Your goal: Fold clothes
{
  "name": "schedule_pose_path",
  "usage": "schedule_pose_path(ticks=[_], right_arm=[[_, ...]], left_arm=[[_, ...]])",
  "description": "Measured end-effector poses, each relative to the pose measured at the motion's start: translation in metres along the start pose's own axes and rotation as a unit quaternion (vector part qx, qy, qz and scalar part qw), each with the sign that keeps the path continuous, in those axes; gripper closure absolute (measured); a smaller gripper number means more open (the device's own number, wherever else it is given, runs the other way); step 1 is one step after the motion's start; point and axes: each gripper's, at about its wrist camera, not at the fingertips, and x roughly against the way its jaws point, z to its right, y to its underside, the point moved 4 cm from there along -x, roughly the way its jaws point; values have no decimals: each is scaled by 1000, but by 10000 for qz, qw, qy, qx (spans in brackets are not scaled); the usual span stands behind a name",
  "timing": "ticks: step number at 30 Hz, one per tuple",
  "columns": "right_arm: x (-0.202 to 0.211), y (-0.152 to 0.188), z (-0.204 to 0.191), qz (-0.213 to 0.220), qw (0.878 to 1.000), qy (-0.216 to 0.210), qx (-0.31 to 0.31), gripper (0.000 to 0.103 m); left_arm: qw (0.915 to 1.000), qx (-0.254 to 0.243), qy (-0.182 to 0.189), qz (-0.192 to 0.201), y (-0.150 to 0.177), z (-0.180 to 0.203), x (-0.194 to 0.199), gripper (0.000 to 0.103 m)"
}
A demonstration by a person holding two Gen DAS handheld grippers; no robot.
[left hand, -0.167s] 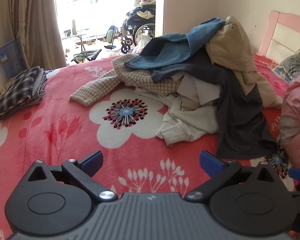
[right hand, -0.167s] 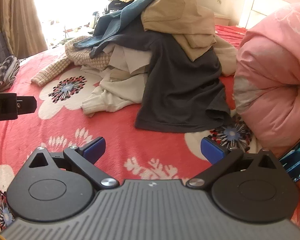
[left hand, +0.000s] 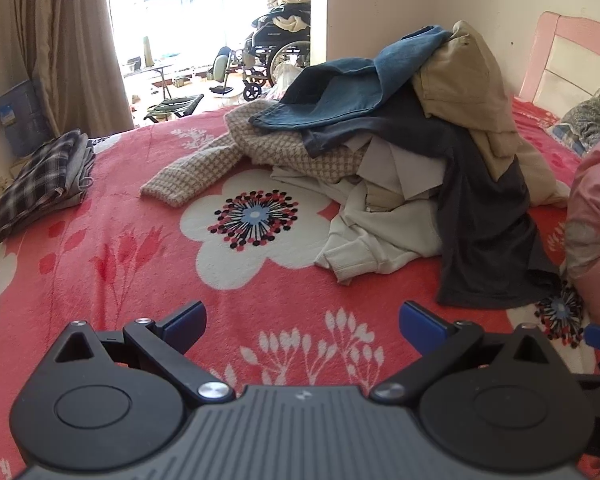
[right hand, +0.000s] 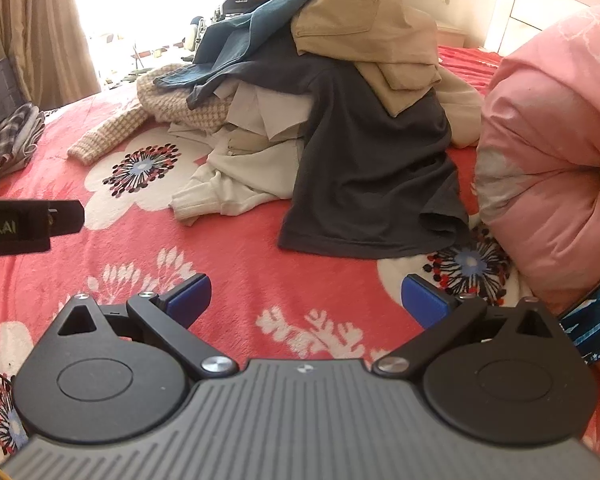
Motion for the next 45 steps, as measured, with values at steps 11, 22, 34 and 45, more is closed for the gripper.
schedule_pose_path(ticks=[11, 22, 34, 45], right_arm=[[-1, 0, 1, -46, 9999, 48, -76, 1], [1, 0, -1, -85, 10000, 33, -22, 1], [1, 2, 0, -79, 10000, 43, -38, 1], [2, 1, 1, -63, 10000, 65, -34, 1]], left_arm=[[9994, -85, -218, -244, 9, 3, -13, 0], [9989, -72, -293, -359, 14, 4, -15, 0], [9989, -66, -271, -370, 15, 5, -15, 0], [9990, -87, -226, -369, 16, 8, -15, 0]])
